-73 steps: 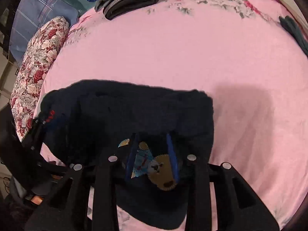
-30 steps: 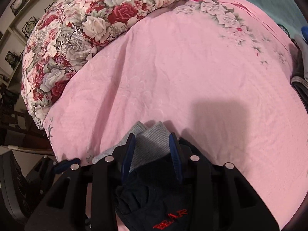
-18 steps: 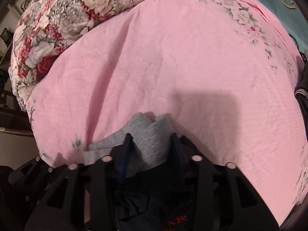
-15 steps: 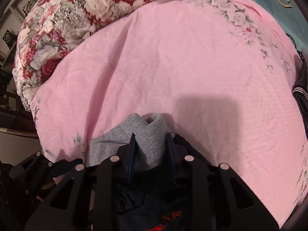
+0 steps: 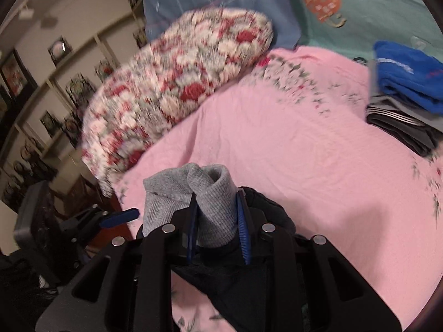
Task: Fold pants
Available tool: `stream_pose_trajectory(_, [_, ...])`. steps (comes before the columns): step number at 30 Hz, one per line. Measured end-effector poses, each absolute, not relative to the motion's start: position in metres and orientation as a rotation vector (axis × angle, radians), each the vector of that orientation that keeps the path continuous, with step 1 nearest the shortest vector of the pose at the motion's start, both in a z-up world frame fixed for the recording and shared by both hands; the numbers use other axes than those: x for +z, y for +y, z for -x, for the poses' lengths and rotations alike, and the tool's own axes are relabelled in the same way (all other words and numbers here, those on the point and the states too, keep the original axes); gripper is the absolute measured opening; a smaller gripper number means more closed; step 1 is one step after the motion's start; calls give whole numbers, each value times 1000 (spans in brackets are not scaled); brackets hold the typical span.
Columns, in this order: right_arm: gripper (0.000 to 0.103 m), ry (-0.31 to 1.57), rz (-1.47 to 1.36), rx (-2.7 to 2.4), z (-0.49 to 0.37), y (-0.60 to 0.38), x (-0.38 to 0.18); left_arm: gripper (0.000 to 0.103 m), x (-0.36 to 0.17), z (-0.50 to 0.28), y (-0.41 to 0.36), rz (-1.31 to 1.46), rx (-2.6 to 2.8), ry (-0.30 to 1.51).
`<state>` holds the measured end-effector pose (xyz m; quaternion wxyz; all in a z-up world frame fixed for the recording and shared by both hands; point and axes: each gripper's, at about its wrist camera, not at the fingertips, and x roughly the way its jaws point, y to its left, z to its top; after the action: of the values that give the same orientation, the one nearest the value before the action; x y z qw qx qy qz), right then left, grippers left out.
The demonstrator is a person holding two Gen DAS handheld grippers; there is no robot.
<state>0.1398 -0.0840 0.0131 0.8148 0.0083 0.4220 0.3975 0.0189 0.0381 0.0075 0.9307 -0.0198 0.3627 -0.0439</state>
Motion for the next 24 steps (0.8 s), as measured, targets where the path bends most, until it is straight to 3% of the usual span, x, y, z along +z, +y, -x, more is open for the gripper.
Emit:
stream_pose_trajectory(6, [26, 766, -181, 726, -90, -228, 39, 80, 45, -7, -82, -122, -355, 663])
stream_pose_trajectory(11, [26, 829, -247, 577, -62, -324, -10, 84, 25, 8, -166, -296, -527, 714])
stream_pose_trajectory(15, [29, 981, -281, 467, -59, -363, -100, 84, 13, 14, -172, -298, -543, 748])
stream_pose_trajectory(17, [46, 963, -335, 451, -52, -373, -117, 85, 8, 6, -163, -285, -488, 768])
stream_pose_trajectory(19, [51, 918, -394, 429, -46, -389, -111, 85, 3, -2, -158, -269, -443, 800])
stream_pose_trajectory(24, [51, 860, -386, 324, -18, -419, -83, 85, -16, -29, -156, -312, -377, 836])
